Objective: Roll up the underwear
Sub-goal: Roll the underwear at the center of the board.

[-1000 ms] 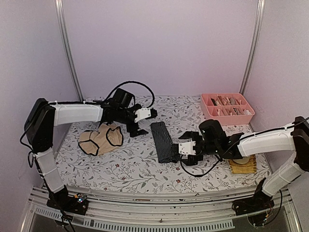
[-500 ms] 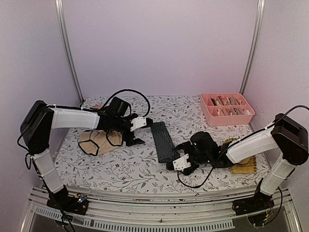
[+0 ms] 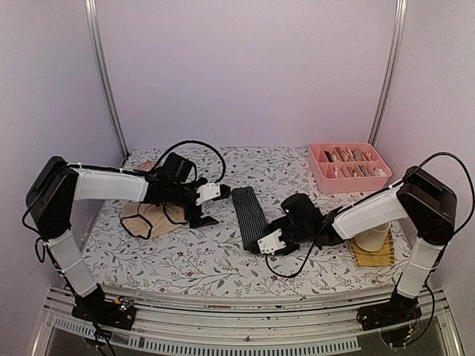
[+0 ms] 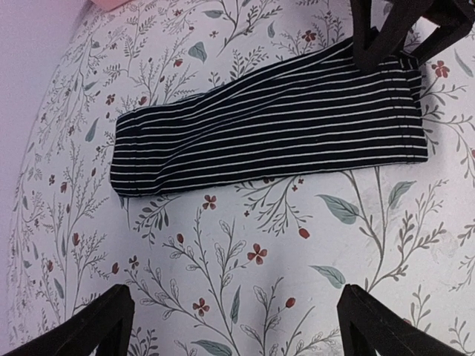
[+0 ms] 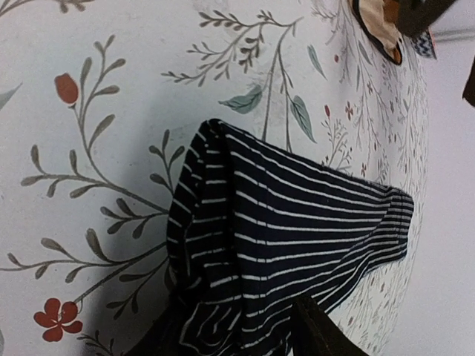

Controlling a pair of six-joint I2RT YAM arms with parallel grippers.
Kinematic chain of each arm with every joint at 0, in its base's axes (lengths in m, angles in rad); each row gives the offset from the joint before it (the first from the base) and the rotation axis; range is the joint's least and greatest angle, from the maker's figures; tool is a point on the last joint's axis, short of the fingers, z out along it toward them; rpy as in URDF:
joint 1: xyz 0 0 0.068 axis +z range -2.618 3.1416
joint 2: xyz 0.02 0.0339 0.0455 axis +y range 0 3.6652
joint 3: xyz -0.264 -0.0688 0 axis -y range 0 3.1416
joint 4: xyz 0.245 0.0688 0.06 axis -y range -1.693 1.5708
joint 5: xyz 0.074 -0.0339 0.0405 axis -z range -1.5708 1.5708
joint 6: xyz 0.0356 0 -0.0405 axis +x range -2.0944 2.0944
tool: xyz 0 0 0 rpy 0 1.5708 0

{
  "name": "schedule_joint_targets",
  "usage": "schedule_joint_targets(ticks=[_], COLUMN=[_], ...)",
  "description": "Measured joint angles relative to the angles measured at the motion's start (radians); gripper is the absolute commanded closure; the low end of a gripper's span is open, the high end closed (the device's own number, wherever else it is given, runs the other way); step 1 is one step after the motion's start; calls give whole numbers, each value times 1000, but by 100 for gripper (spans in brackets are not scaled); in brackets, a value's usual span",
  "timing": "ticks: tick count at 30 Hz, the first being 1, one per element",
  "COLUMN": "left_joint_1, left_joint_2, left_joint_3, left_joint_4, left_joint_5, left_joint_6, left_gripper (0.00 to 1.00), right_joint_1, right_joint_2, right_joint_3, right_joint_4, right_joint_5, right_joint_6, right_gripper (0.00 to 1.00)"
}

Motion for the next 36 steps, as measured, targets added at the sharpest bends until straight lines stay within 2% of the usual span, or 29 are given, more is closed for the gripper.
schedule_joint_targets(ticks=[2, 4, 8, 15, 22, 25, 30, 36], left_joint_1=[4, 10, 27, 82, 106, 104, 74, -13], left_joint_2=[-5, -13, -34, -76, -114, -123, -153, -186], left_joint_3=[-6, -16, -35, -104, -218, -253, -310, -398], left_joint_4=[2, 7, 16, 60, 158, 182, 229, 311], left_joint_5=[2, 5, 20, 73, 130, 171, 219, 212], left_joint_6=[0, 0, 0, 27, 107, 158, 219, 256], left_gripper=[2, 2, 2, 3, 20, 21, 23, 33], right_joint_1=[-3, -4, -3, -2, -1, -6, -22, -51], right_joint_2=[24, 51, 85, 118, 211, 235, 289, 326], right_joint_3=[34, 88, 187, 316, 441, 478, 555, 583], right_joint_4=[-40, -100, -205, -354, -495, -541, -612, -640], right_joint_5=[-13, -29, -90, -205, -323, -370, -441, -513], right_joint_6=[17, 56, 174, 415, 625, 699, 801, 871], right_gripper=[78, 80, 90, 91, 91, 92, 93, 93])
